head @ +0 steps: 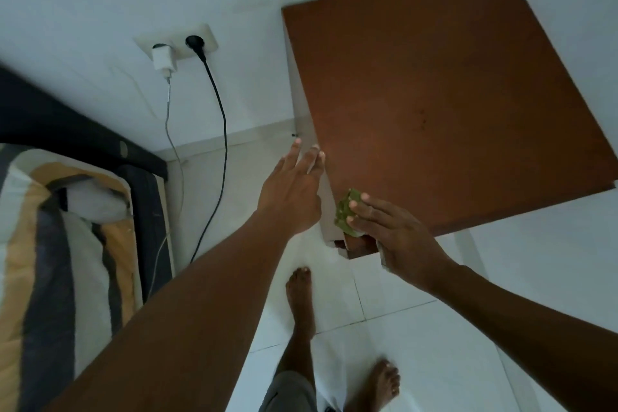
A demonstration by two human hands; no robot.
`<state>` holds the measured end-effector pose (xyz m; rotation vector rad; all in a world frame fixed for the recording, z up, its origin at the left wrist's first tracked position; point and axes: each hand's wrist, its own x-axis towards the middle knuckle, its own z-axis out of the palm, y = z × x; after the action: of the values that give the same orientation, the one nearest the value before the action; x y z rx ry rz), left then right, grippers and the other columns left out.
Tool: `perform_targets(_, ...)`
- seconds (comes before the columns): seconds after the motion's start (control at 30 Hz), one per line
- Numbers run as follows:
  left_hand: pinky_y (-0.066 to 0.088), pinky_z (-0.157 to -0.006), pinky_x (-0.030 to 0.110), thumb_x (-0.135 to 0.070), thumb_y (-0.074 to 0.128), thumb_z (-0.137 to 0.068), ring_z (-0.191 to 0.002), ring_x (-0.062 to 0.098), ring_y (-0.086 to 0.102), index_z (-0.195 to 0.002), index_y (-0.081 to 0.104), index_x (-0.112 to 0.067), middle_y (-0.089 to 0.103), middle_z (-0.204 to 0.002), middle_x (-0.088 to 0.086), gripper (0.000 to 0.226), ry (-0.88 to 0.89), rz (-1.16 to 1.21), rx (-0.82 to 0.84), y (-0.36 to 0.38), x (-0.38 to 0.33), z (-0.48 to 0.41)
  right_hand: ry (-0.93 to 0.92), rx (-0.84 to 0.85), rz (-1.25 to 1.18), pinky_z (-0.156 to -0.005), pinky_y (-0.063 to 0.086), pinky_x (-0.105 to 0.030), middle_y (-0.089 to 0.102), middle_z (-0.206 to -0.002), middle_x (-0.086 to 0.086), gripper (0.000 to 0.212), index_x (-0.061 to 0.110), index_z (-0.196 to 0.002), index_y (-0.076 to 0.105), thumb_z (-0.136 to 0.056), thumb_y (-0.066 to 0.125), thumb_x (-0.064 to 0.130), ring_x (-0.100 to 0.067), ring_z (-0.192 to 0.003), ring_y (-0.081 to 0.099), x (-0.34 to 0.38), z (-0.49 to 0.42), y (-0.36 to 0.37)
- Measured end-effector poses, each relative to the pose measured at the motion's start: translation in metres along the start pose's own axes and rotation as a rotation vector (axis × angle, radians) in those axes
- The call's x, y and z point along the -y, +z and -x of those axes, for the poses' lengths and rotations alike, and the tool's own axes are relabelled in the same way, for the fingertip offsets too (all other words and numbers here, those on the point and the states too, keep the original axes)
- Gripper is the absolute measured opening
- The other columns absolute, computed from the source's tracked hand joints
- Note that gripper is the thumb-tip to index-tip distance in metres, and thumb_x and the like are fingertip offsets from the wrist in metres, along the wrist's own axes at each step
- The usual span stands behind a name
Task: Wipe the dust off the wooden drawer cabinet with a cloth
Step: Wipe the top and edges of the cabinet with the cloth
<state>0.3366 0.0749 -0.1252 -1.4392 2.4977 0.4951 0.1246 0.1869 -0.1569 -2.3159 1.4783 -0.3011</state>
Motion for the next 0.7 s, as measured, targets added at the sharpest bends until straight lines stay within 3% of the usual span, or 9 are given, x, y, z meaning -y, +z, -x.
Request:
perform_targets(0.17, 0.011, -0.127, 0.042, -0.023, 0.05, -0.097, -0.156, 0.024, -0.012, -0.161, 0.006, -0.016, -0.001, -0.171, -0.003, 0.078, -0.027, 0.055, 0.053, -0.004, -0.01, 0.011, -0.121, 0.064, 0.025, -0.083, 0.059, -0.038, 0.07, -0.12, 0.003, 0.056, 0.018, -0.115, 0.073, -0.066, 0.075, -0.01, -0.02, -0.107, 0.059, 0.016, 0.05, -0.013)
perform_targets(0.27, 0.011, -0.127, 0.043, -0.023, 0.05, -0.096, -0.156, 0.025, -0.01, -0.162, 0.006, -0.016, 0.0, -0.171, -0.002, 0.079, 0.003, 0.052, 0.051, -0.007, -0.001, 0.007, -0.061, -0.048, -0.088, -0.084, 0.055, -0.031, 0.069, -0.116, -0.003, 0.04, 0.012, -0.114, 0.071, -0.079, 0.058, -0.003, -0.02, -0.103, 0.057, 0.014, 0.035, -0.042)
perform_targets(0.33, 0.011, -0.127, 0.043, -0.023, 0.05, -0.096, -0.156, 0.025, -0.01, -0.162, 0.005, -0.016, -0.002, -0.171, -0.001, 0.08, 0.009, 0.034, 0.046, -0.013, 0.009, -0.006, 0.075, -0.216, -0.157, -0.087, 0.049, -0.028, 0.067, -0.116, -0.006, 0.04, 0.01, -0.118, 0.068, -0.087, 0.044, 0.003, -0.019, -0.105, 0.054, 0.006, -0.011, -0.065)
perform_targets(0.4, 0.011, -0.127, 0.043, -0.024, 0.049, -0.096, -0.156, 0.025, -0.01, -0.162, 0.004, -0.016, -0.003, -0.171, -0.002, 0.081, 0.01, 0.034, 0.051, -0.024, 0.02, -0.023, 0.188, -0.294, -0.158, -0.092, 0.044, -0.029, 0.065, -0.121, -0.006, 0.04, 0.012, -0.124, 0.065, -0.091, 0.045, 0.003, -0.019, -0.109, 0.053, -0.005, -0.076, -0.083)
perform_targets(0.57, 0.011, -0.127, 0.042, -0.025, 0.048, -0.096, -0.156, 0.024, -0.009, -0.162, 0.003, -0.017, -0.006, -0.171, -0.003, 0.08, 0.049, 0.037, 0.077, -0.05, 0.051, -0.071, 0.322, -0.274, -0.065, -0.099, 0.038, -0.029, 0.063, -0.127, -0.006, 0.046, 0.017, -0.13, 0.061, -0.09, 0.048, -0.001, -0.026, -0.115, 0.055, -0.053, -0.23, -0.089)
perform_targets(0.7, 0.009, -0.127, 0.041, -0.025, 0.046, -0.099, -0.156, 0.023, -0.008, -0.162, 0.001, -0.018, -0.009, -0.17, -0.004, 0.077, 0.105, 0.018, 0.084, -0.061, 0.076, -0.104, 0.382, -0.315, 0.014, -0.103, 0.037, -0.036, 0.062, -0.127, -0.016, 0.051, 0.01, -0.128, 0.062, -0.081, 0.046, 0.001, -0.037, -0.118, 0.055, -0.091, -0.306, -0.101)
